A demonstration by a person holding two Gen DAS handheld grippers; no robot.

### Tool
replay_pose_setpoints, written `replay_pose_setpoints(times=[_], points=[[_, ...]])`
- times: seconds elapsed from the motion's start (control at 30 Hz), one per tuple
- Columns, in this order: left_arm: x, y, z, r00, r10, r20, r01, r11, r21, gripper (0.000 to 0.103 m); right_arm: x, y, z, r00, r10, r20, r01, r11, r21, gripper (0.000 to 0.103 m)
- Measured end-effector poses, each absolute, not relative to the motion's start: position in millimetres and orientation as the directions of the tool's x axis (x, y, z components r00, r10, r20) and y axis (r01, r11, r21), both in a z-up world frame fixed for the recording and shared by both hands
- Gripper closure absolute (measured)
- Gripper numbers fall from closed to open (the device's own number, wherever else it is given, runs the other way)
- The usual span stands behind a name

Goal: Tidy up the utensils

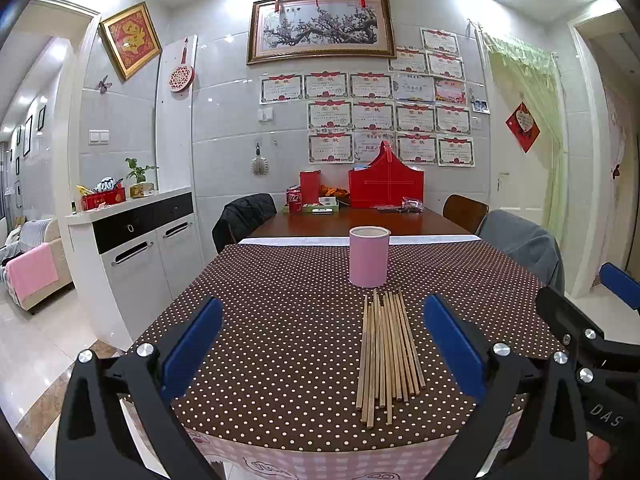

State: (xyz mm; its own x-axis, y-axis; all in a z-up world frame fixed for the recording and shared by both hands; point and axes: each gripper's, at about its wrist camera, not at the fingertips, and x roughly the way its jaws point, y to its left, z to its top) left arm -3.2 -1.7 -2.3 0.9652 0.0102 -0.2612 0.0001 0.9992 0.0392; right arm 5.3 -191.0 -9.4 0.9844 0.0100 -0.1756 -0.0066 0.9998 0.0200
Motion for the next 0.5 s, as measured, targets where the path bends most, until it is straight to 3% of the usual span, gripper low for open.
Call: replay_pose_setpoints(times=[0.37,0.5], points=[[1.6,-2.5,-4.4,0.961,0.009,-0.278,0.001,0.999,0.037,0.004,7.4,-190.9,-12.6,0.982,0.010,-0.187,-0.006,1.000,0.022,0.005],[5.1,-3.1,-7.1,0.955,-0.008,-0.296,0.020,0.999,0.038,0.011,10.6,-189.2,-15.8,0.979,0.007,-0.203,-0.003,1.000,0.020,0.005]])
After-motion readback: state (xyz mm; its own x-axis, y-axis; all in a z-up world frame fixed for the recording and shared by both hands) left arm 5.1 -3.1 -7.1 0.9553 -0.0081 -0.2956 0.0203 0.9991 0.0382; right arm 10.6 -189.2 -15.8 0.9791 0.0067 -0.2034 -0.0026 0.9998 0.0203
